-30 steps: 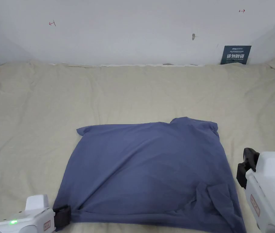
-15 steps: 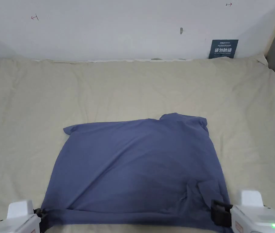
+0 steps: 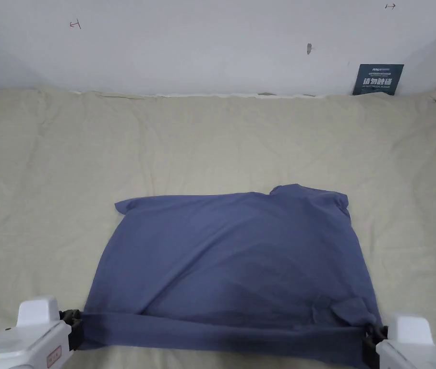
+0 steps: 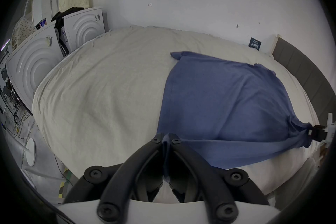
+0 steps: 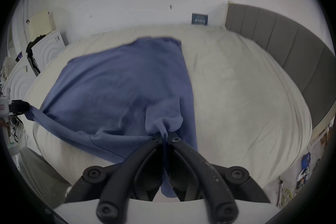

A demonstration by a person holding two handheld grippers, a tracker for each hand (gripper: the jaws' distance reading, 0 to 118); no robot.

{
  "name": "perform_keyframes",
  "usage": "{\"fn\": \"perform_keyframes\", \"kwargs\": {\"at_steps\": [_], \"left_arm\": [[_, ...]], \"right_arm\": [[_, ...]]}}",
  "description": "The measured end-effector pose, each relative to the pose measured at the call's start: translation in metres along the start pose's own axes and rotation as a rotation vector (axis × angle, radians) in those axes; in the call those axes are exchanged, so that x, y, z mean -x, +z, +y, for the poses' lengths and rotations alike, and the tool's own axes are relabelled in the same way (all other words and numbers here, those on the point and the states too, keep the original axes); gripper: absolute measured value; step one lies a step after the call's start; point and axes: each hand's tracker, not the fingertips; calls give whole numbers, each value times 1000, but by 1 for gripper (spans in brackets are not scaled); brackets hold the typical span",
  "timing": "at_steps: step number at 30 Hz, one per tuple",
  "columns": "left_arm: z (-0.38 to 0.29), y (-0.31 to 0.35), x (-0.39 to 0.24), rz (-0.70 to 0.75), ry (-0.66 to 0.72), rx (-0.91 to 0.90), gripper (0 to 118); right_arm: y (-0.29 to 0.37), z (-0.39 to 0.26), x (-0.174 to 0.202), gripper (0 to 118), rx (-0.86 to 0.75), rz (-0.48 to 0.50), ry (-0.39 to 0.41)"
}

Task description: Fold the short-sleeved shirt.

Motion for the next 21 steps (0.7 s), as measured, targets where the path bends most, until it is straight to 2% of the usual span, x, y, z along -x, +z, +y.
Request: {"fn": "perform_keyframes", "kwargs": {"at_steps": [5,10,15,21], "left_arm": [[46,-22,-6,0,0,-62,4],[87,-62,-21,18,-40,-70,4],[107,-123,-31,31,-56,12,4],[100,-186,-39,63,-95,180,4]], "right_arm": [[-5,61,4,8,-115,-5,7],[-46,104,9,8,-135,-33,35],[-110,118,13,8,-26,-82,72],[-174,106,6,8,144,-98,22]]}}
